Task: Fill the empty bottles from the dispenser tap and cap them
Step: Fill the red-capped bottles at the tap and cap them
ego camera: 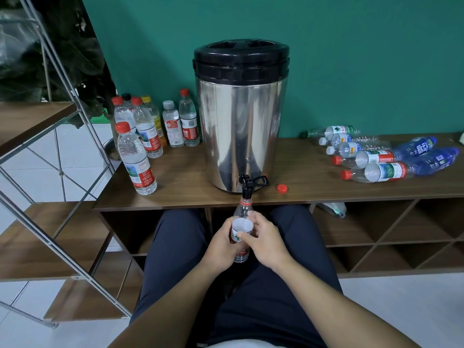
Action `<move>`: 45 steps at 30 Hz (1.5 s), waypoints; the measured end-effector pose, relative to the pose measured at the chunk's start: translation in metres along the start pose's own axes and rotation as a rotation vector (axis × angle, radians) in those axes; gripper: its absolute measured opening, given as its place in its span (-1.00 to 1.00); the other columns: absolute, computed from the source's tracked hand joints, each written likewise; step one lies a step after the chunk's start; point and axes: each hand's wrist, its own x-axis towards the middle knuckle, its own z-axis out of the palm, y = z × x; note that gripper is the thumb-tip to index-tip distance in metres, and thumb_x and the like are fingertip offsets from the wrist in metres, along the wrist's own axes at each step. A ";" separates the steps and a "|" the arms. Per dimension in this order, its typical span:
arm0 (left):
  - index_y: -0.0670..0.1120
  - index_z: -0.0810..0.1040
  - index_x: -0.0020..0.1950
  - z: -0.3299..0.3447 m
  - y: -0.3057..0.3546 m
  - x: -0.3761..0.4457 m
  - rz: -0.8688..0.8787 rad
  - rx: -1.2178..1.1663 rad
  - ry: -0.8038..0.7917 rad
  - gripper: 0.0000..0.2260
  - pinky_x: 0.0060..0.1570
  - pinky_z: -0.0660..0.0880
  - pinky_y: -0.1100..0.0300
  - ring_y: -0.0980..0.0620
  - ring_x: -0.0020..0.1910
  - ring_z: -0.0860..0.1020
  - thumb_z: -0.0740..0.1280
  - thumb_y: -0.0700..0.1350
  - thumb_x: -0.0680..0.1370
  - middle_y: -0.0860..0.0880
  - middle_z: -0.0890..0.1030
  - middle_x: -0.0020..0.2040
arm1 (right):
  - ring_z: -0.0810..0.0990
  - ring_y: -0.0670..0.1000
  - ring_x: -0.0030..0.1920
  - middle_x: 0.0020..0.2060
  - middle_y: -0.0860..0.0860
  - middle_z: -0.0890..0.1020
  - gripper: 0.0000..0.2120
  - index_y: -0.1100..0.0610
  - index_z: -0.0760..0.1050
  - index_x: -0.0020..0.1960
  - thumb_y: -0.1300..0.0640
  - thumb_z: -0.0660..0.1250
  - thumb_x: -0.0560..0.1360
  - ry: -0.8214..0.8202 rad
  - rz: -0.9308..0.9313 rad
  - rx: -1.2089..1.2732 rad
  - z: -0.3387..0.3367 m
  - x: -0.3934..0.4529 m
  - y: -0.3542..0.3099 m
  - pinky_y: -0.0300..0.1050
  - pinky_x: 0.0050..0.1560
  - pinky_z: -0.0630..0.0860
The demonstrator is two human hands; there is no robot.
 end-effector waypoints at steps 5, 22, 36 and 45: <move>0.05 0.55 0.47 0.000 0.001 -0.001 -0.002 -0.016 0.002 -0.45 0.26 0.61 0.21 0.09 0.25 0.70 0.51 -0.37 0.56 0.09 0.72 0.24 | 0.76 -0.09 0.18 0.15 -0.15 0.78 -0.54 -0.21 0.59 0.31 0.19 0.61 0.55 0.005 -0.010 0.009 0.000 -0.001 -0.003 0.12 0.34 0.68; 0.03 0.56 0.46 0.000 0.004 -0.003 -0.001 -0.033 0.006 -0.46 0.22 0.60 0.26 0.10 0.23 0.70 0.50 -0.40 0.56 0.08 0.73 0.23 | 0.76 -0.08 0.19 0.15 -0.14 0.78 -0.54 -0.15 0.60 0.36 0.17 0.61 0.55 -0.008 -0.016 0.014 0.000 -0.002 -0.004 0.14 0.33 0.68; 0.03 0.55 0.48 0.001 0.001 -0.002 0.009 -0.023 -0.003 -0.46 0.31 0.62 0.14 0.07 0.26 0.70 0.51 -0.36 0.58 0.07 0.73 0.25 | 0.75 -0.10 0.21 0.17 -0.15 0.77 -0.50 -0.16 0.58 0.40 0.12 0.61 0.54 -0.010 -0.002 -0.006 0.000 -0.001 -0.003 0.11 0.35 0.67; 0.07 0.55 0.48 0.001 -0.002 0.000 0.015 -0.004 0.002 -0.45 0.34 0.61 0.12 0.08 0.28 0.69 0.53 -0.34 0.57 0.08 0.72 0.27 | 0.76 -0.12 0.19 0.16 -0.17 0.77 -0.51 -0.22 0.58 0.34 0.17 0.62 0.54 0.004 -0.003 0.000 0.000 -0.003 -0.006 0.09 0.35 0.67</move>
